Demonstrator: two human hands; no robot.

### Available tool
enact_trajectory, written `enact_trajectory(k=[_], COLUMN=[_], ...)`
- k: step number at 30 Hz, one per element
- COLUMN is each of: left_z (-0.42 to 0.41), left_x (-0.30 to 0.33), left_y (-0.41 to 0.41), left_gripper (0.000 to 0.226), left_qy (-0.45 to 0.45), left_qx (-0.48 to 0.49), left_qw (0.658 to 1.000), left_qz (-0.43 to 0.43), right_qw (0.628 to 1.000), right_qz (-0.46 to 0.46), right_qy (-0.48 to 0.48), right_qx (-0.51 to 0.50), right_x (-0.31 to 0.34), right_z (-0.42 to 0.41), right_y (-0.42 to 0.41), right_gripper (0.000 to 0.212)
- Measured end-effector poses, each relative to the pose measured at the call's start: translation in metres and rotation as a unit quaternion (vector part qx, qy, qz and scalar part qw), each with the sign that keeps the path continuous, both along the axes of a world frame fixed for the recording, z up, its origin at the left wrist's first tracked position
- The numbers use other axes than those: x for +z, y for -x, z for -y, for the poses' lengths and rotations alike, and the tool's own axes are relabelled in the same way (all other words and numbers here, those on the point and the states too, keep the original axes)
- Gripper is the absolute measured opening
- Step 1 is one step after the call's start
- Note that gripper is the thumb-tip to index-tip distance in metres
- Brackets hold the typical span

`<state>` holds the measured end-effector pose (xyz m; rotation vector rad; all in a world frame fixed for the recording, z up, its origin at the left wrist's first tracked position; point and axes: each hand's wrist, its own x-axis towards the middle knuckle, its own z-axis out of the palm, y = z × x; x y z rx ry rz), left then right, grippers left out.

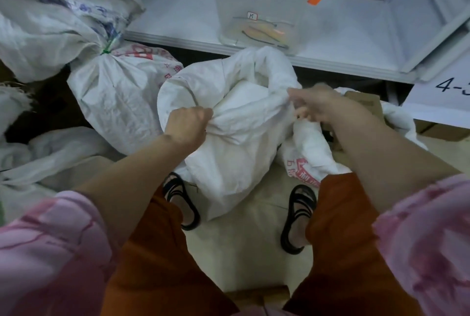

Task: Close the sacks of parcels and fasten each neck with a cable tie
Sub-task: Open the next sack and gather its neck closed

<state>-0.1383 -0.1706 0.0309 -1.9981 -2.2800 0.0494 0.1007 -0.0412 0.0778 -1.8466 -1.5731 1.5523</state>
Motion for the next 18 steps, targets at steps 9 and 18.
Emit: enact_trajectory(k=[9,18], left_z=[0.007,0.023], left_x=[0.004,0.033], left_y=[-0.032,-0.014], left_gripper=[0.027,0.061], left_qy=[-0.195,-0.128], left_qx=[-0.144,0.322], left_qw=[0.97,0.81], left_qz=[0.006,0.472], right_qw=[0.66,0.56], right_qz=[0.334,0.379], right_qy=[-0.496,-0.552], right_qx=[0.454,0.488], right_x=[-0.01,-0.057], right_z=[0.066,0.073], right_y=[0.058,0.058], right_gripper=[0.027,0.029])
